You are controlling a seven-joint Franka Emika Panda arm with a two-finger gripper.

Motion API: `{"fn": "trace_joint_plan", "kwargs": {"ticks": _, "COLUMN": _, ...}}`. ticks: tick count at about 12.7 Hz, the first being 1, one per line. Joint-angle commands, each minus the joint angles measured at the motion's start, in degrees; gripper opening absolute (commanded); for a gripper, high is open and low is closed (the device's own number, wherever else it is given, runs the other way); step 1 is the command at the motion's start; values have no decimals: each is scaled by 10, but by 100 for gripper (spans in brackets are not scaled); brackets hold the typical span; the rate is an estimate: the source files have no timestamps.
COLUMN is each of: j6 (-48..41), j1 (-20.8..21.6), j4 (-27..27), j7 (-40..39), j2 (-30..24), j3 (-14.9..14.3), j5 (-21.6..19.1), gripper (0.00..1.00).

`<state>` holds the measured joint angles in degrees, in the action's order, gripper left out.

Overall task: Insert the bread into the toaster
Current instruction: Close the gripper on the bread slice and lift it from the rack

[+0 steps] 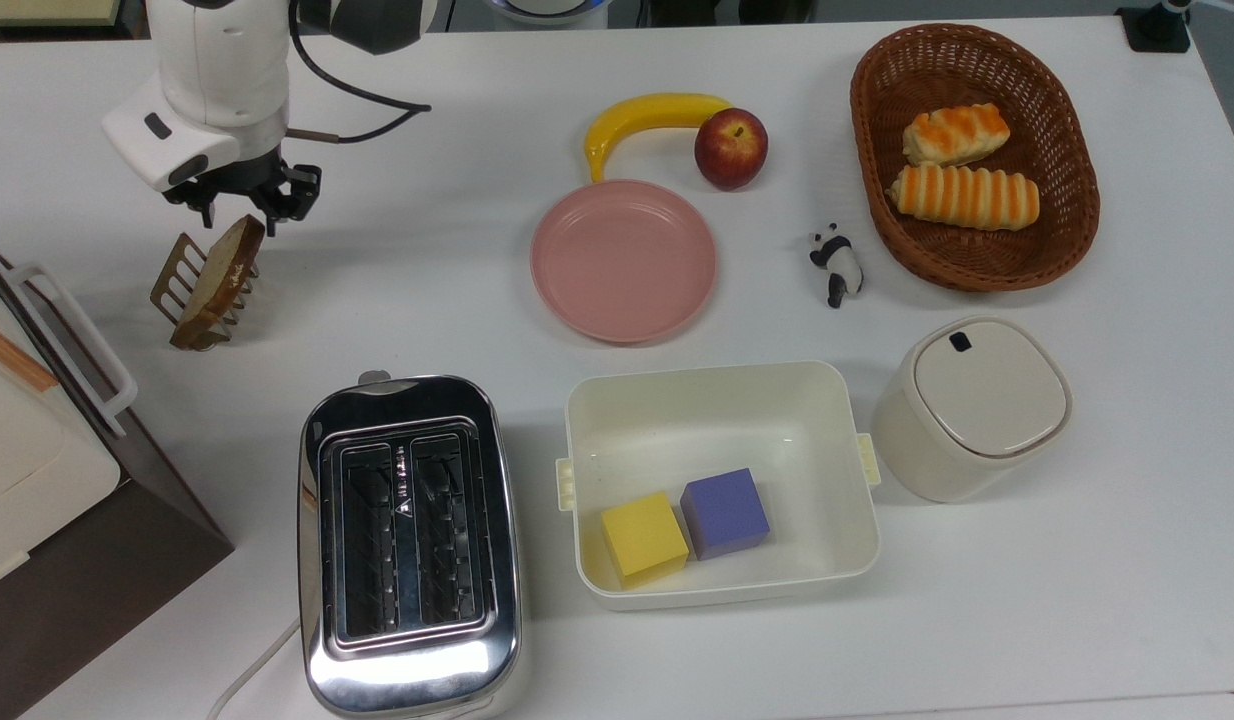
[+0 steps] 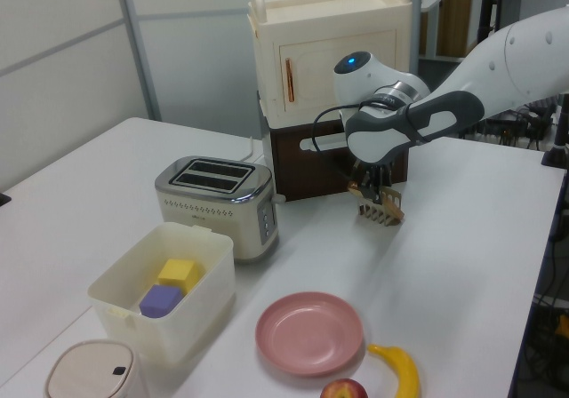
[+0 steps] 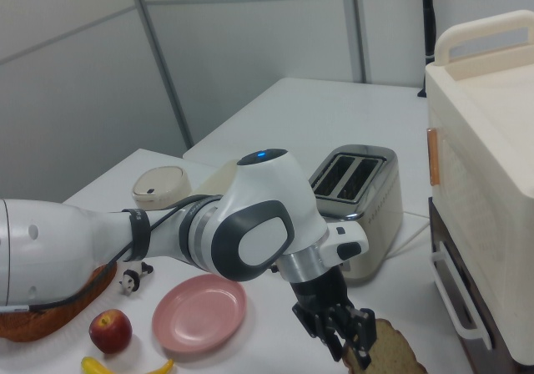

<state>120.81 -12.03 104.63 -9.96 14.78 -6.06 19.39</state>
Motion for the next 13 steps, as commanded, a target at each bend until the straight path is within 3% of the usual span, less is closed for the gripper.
{"fn": "trace_joint_plan", "kwargs": {"ticks": 1, "j6": 13, "j1": -3, "j4": 7, "j7": -9, "j2": -10, "j3": 2, "j5": 10, "gripper": 19}}
{"fn": "trace_joint_plan", "kwargs": {"ticks": 3, "j6": 7, "j1": -3, "j4": 4, "j7": -9, "j2": -18, "j3": 1, "j5": 11, "gripper": 1}}
{"fn": "trace_joint_plan", "kwargs": {"ticks": 5, "j6": 6, "j1": -4, "j4": -9, "j7": -9, "j2": -26, "j3": 1, "j5": 10, "gripper": 1}}
{"fn": "trace_joint_plan", "kwargs": {"ticks": 8, "j6": -41, "j1": -6, "j4": -75, "j7": -6, "j2": -27, "j3": 5, "j5": 0, "gripper": 1}}
{"fn": "trace_joint_plan", "kwargs": {"ticks": 9, "j6": -50, "j1": -4, "j4": -95, "j7": -6, "j2": -27, "j3": 8, "j5": -15, "gripper": 0}}
{"fn": "trace_joint_plan", "kwargs": {"ticks": 11, "j6": -50, "j1": 1, "j4": -149, "j7": -6, "j2": -27, "j3": 9, "j5": -85, "gripper": 0}}
{"fn": "trace_joint_plan", "kwargs": {"ticks": 13, "j6": -49, "j1": 24, "j4": -185, "j7": -4, "j2": -27, "j3": 12, "j5": -117, "gripper": 0}}
